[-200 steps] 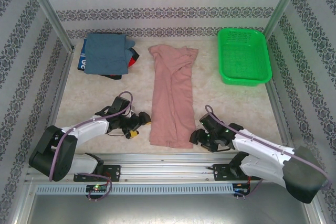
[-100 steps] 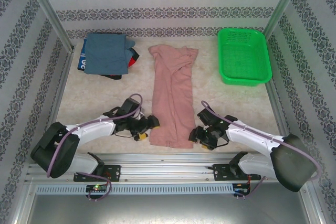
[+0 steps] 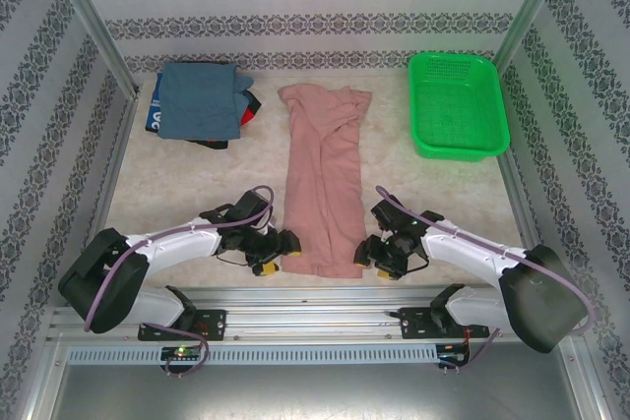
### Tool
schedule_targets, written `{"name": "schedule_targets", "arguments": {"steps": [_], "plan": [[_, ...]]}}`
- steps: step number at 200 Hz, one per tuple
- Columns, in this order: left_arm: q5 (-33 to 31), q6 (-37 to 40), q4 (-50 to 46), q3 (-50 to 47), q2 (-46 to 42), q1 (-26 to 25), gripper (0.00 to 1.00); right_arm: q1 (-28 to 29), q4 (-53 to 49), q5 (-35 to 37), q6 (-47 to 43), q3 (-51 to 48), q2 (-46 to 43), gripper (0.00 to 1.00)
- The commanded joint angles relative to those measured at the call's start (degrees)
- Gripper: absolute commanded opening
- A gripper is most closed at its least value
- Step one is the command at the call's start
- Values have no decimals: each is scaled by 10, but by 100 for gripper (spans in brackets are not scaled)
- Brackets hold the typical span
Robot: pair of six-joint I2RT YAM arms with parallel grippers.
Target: Fold and stack the t-shirts
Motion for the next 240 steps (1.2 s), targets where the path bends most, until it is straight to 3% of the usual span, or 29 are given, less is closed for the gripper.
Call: {"name": "schedule_targets", "arguments": {"steps": [1,55,89,128,146,176,200,220,240], "plan": [[-23,-2,-9,19,20,-10,75,-8,106,0,-27,23,19,61],[-31,-14,54,53,85,-27,68,6,115,-9,-22,54,54,56],[-30,-20,76,63,101,-31,58,30,116,-7,-7,74,73,54],[-20,-29,100,68,110,-31,49,37,113,1,1,86,85,44],[-15,-29,106,81,118,-31,40,37,88,7,-12,99,92,37],[-16,-22,92,82,114,-30,14,30,85,5,-7,76,87,23],[-24,-15,78,73,98,-27,10,29,79,6,-5,62,76,18],[-24,-16,79,66,92,-26,8,29,67,5,-9,60,70,20],[-23,-18,80,62,90,-26,6,30,37,18,-21,65,51,44]]}}
